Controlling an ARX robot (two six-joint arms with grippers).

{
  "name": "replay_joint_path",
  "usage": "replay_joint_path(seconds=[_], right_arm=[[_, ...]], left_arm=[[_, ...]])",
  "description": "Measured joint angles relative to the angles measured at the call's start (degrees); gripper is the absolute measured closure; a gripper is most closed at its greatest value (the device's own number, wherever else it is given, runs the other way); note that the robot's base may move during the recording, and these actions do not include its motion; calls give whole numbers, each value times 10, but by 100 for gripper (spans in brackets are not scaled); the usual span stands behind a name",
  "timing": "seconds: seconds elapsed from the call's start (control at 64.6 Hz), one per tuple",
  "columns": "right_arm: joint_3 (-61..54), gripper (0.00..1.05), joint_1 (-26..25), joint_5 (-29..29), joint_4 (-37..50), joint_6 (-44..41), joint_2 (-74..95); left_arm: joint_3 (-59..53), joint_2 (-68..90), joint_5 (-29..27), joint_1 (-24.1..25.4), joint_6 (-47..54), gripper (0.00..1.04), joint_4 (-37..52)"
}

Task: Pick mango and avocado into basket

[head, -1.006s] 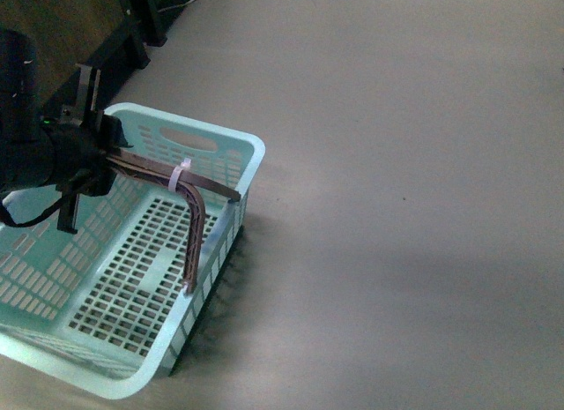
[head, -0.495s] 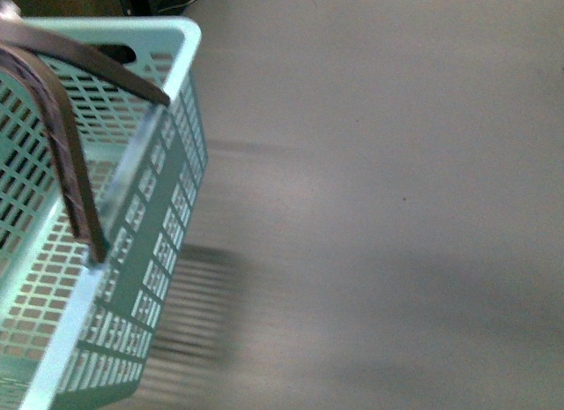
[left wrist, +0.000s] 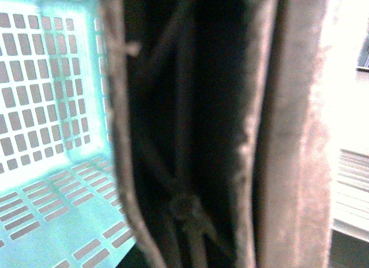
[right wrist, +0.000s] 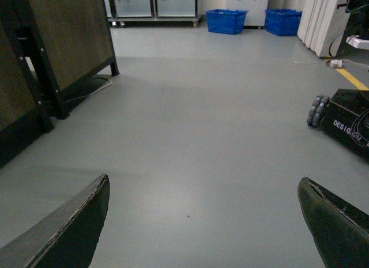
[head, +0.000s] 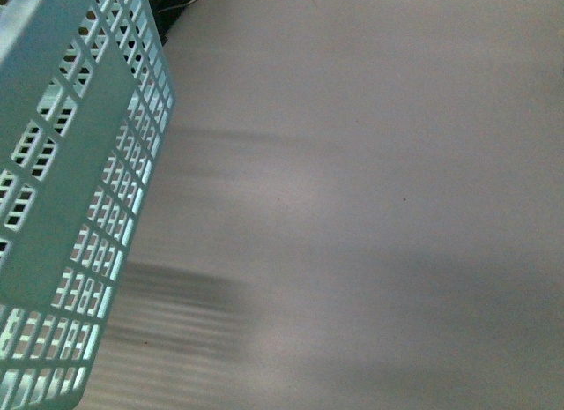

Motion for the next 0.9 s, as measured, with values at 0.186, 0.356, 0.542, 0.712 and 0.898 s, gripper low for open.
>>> replay_joint_path(seconds=[0.186,0.356,0.542,0.712,0.898], right_arm=[[0,9,0,0,0,0,0],[0,9,0,0,0,0,0],[0,9,0,0,0,0,0],[0,9,0,0,0,0,0],[0,9,0,0,0,0,0]], left_arm=[[21,-26,12,-9,18,91,-56],[22,-31,12,-12,30,91,-61],[22,-31,12,-12,33,91,-61],[22,-31,12,-12,33,91,-62],[22,-31,12,-12,33,91,-63]])
